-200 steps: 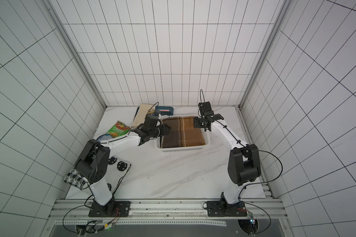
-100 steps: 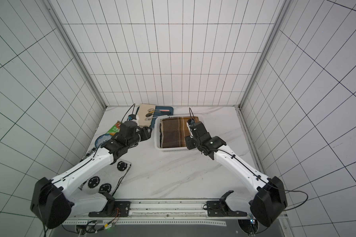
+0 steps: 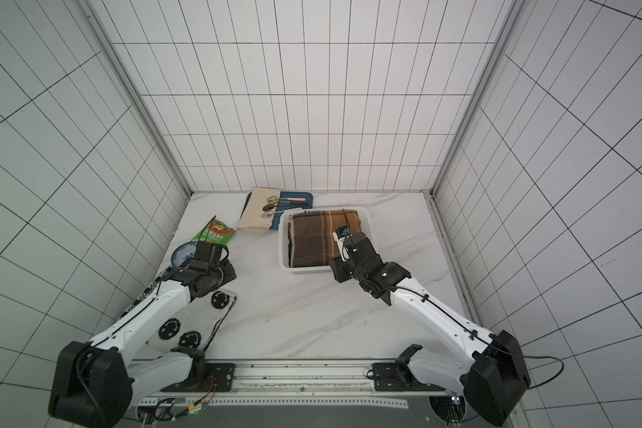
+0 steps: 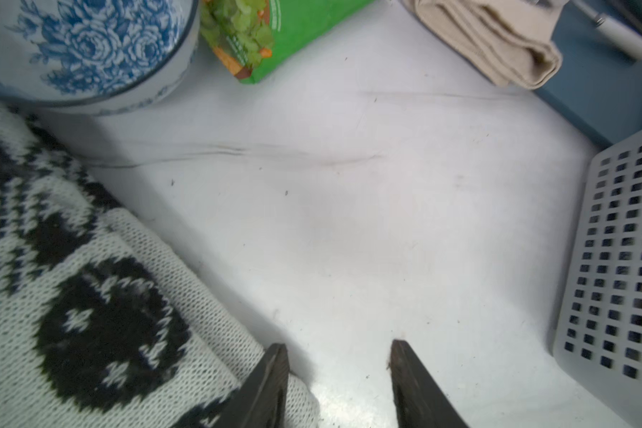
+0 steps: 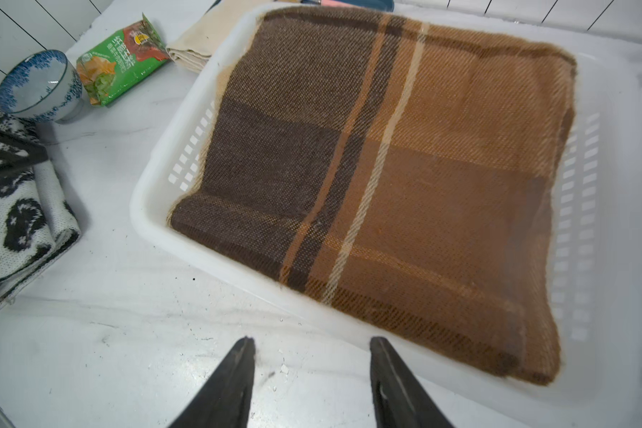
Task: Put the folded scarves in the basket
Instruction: Move the scarf to the center of the board.
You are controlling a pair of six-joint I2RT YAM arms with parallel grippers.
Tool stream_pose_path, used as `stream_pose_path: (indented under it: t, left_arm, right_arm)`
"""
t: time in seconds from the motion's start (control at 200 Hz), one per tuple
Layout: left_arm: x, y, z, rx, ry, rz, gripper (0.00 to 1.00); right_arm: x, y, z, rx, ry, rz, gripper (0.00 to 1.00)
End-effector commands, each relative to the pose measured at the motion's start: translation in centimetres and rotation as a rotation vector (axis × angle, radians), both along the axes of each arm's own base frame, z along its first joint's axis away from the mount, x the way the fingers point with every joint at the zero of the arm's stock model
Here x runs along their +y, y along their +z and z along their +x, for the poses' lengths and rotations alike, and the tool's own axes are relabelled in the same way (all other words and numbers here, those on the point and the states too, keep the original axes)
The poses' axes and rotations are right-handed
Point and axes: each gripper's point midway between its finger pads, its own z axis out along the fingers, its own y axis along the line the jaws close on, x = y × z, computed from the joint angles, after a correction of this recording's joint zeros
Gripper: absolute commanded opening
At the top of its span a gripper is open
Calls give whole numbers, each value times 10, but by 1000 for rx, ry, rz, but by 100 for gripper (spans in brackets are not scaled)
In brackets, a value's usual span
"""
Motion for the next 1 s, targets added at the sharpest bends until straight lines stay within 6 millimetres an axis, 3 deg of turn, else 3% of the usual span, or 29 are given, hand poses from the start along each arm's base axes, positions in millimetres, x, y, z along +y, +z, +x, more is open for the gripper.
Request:
stream_pose_path:
  t: [0.0,0.13,0.265,0.375,0.485,0.6,0.74,0.994]
  left_arm:
    - [-7,-10,-17,107,-16,38,50]
    - [-13,-13,-31,152,-21,132,52]
    - [0,-24,-44,221,9,204,54]
    - [-2,-27,-45,189,9,204,54]
    - [4,-42,-45,241,23,214,51]
    - [-13,-60,-42,248,-11,133,40]
    - [-30,-70,-35,248,-65,72,8]
    - [-84,-58,-10,143,-118,-120,7]
  right_arm:
    - [-5,1,-1,-41,-10,-8,53]
    - [-6,2,0,-49,-16,-13,53]
    - [-6,-2,-1,-37,-9,-19,53]
    - [-6,-3,-2,-34,-8,-18,53]
    - [-7,-4,-1,-35,-10,-25,53]
    - [-7,-2,-2,-38,-8,-22,53]
    - [-8,2,-3,-48,-9,-13,53]
    - [-9,3,-4,-48,-11,-9,53]
